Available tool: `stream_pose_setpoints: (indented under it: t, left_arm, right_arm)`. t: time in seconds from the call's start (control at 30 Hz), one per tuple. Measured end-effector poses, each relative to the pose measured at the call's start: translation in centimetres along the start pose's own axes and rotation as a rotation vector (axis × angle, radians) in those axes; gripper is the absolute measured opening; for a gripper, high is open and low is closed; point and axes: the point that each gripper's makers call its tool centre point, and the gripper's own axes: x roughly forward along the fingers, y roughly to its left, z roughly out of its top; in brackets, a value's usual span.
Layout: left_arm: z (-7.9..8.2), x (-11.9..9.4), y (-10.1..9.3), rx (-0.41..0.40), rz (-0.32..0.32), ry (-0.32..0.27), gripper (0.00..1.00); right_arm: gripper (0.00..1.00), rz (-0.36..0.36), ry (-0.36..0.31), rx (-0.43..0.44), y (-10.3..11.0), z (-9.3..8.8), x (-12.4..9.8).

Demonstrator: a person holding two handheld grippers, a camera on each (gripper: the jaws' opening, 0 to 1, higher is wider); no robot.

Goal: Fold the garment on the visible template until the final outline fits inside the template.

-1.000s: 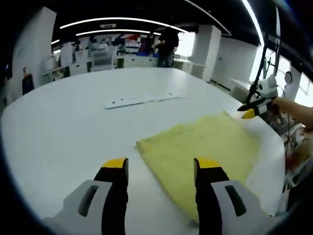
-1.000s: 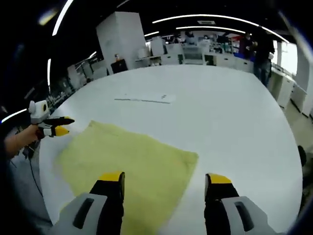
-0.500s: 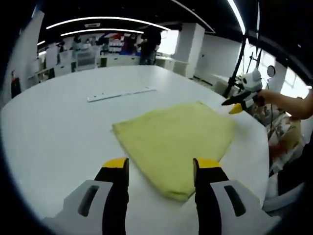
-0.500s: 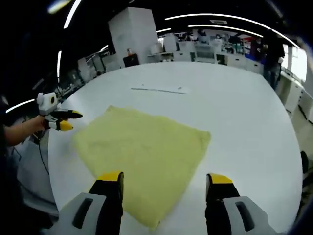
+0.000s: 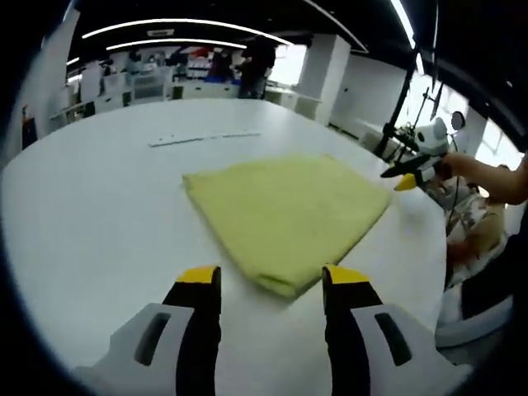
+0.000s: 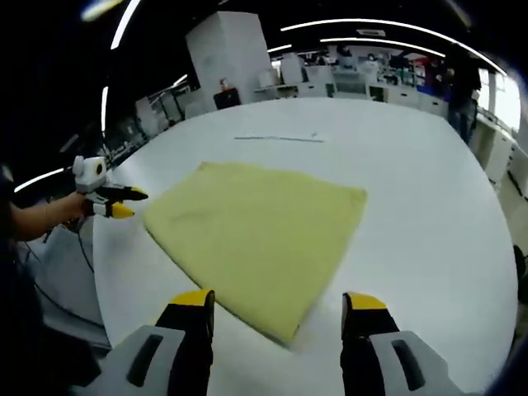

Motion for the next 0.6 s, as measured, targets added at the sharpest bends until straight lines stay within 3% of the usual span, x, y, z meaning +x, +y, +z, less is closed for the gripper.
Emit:
stream_pose_setpoints:
  t: [0.13,0.4,0.6]
  left_arm:
    - [-1.1,0.2,-0.1,-0.036,-0.007,0.009,0.36]
    - [-1.6,0.7,-0.3,-0.129,-0.021,-0.028,0.23]
    - [-1.6,1.1,-0.7,-0.189,-0.046,-0.050,0.13]
  right_arm:
    - [0.53,0.004,0.011,0.003,0.2,-1.2,0.1]
    - [0.37,0.003,0.024,0.025,0.0,-3.0,0.3]
    - [0.29,-0.010,0.007,0.055,-0.2,-3.3,0.4]
